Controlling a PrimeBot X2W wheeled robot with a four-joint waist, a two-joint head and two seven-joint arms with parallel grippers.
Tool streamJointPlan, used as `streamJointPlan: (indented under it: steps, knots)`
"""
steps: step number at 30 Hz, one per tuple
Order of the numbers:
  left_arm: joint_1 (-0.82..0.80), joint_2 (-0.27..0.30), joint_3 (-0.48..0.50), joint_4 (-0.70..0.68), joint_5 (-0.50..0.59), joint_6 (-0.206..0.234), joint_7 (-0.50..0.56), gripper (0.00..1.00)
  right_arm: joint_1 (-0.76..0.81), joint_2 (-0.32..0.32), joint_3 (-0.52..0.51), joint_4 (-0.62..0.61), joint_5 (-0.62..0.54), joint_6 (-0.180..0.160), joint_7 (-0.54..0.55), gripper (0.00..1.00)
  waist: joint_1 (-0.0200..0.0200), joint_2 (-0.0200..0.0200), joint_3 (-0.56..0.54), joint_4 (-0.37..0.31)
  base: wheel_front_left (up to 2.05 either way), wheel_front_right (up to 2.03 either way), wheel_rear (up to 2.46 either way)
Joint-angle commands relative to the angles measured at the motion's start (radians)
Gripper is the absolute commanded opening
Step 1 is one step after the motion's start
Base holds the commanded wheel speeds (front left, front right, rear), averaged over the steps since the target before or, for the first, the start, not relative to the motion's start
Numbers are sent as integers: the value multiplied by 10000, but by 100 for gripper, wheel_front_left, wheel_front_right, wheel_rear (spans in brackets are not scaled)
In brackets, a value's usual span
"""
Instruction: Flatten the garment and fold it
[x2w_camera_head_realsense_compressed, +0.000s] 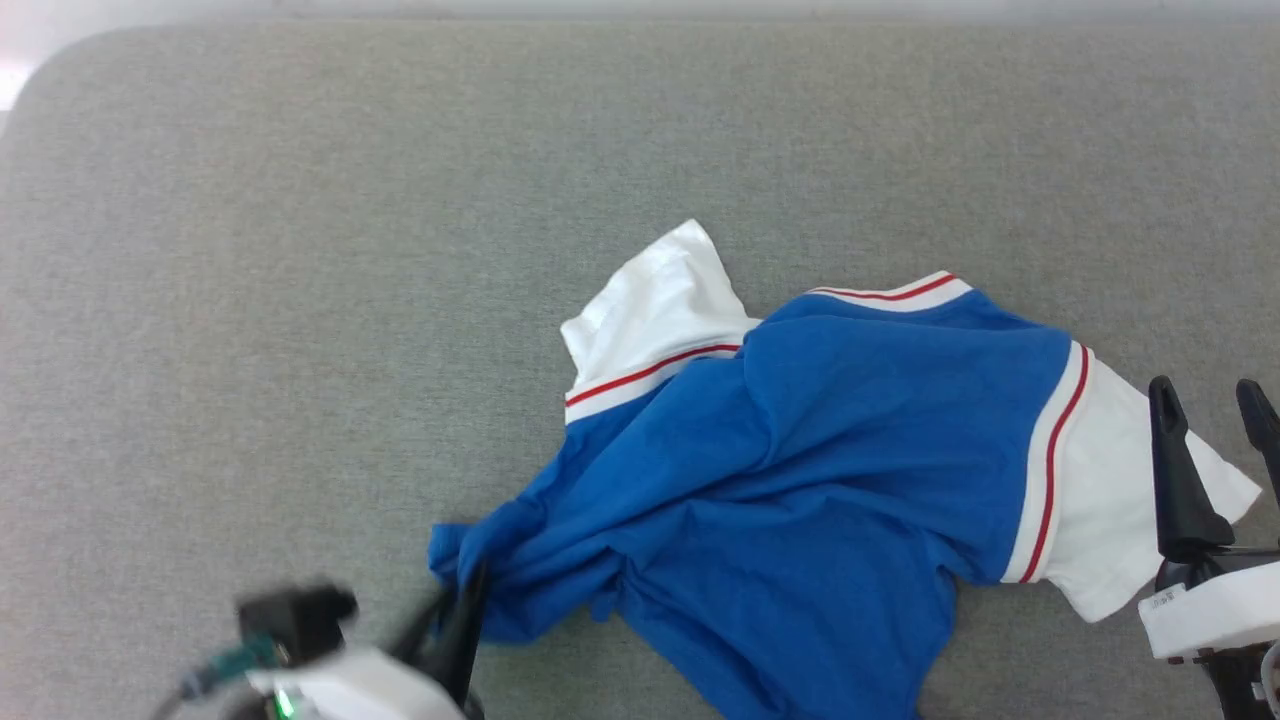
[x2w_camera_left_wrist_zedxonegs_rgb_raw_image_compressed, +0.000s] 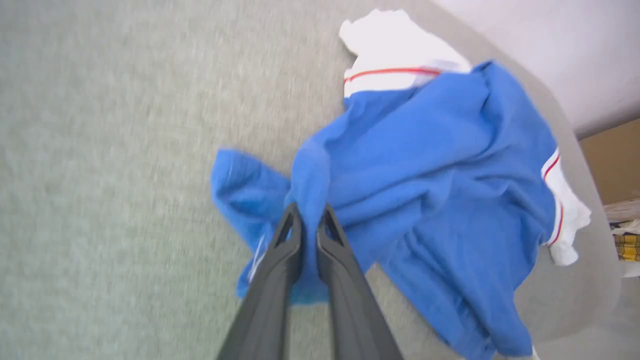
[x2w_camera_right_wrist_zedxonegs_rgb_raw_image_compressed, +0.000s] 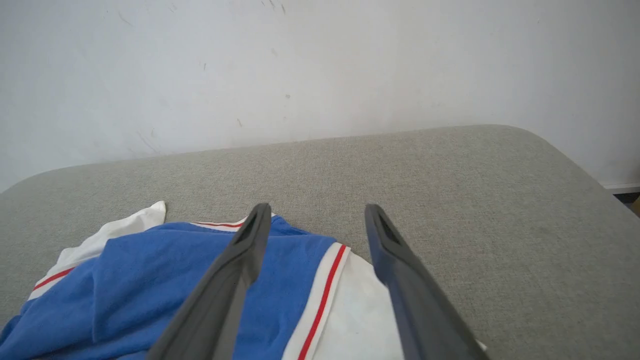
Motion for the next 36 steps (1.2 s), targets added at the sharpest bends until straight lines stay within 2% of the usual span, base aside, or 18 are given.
streamJointPlan:
  steps: [1,6,9,10,14,18,22,27,28,29,30,31,34,36]
  knots:
    - [-811,78,123,-346,258,-212,-353,100,-10,30,18,-45,-76,-9,50,100,1,-1,-93,93,0,0,0]
    - [-2429,547,226,-920,985,-418,-349,100,-54,30,26,-96,-52,-9,67,100,1,-1,13,28,0,0,0]
    - [-3981,1062,23,-698,2224,-441,-111,100,-108,30,88,-59,31,-9,29,100,1,-1,228,-138,0,0,0]
    - [-4505,1061,-196,-453,2529,-485,3,100,-138,30,104,-40,56,-9,11,100,1,-1,320,-206,0,0,0]
    - [-6402,999,-1409,1282,3514,-1085,729,100,-308,30,201,12,87,-9,-36,100,1,-1,692,-573,0,0,0]
    - [-7616,630,-2042,3394,3622,-1556,1405,100,-443,30,115,8,29,-9,-36,100,1,-1,962,-936,0,0,0]
    - [-8270,624,-2374,5156,3894,-1723,1917,100,-491,30,36,-10,9,-9,3,100,1,-1,1102,-1229,0,0,0]
    - [-8589,668,-2694,6680,4051,-1861,2636,100,-494,30,-55,-94,11,-9,67,100,1,-1,1181,-1375,0,0,0]
    - [-8608,671,-2782,6909,4032,-1957,2843,85,-492,30,-71,-112,10,-9,82,100,1,-1,1185,-1377,0,0,0]
    - [-8628,635,-2843,7051,3976,-2045,2955,41,-490,30,-89,-126,5,-9,97,100,1,-1,1186,-1368,0,0,0]
    - [-8640,562,-2851,7124,3880,-2094,2972,9,-490,30,-110,-140,-3,-9,112,100,1,-1,1183,-1347,0,0,0]
    - [-8645,480,-2830,7151,3758,-2138,2918,0,-490,30,-137,-153,-13,-9,126,100,1,-1,1172,-1310,0,0,0]
    - [-8656,185,-2592,6947,3388,-2101,2311,0,-470,30,-168,-206,-64,-9,176,100,1,-1,1070,-1104,0,0,0]
    - [-8519,23,-2275,6578,3094,-1924,1757,0,-459,30,-97,-226,-92,-9,206,100,1,-1,948,-1000,0,0,0]
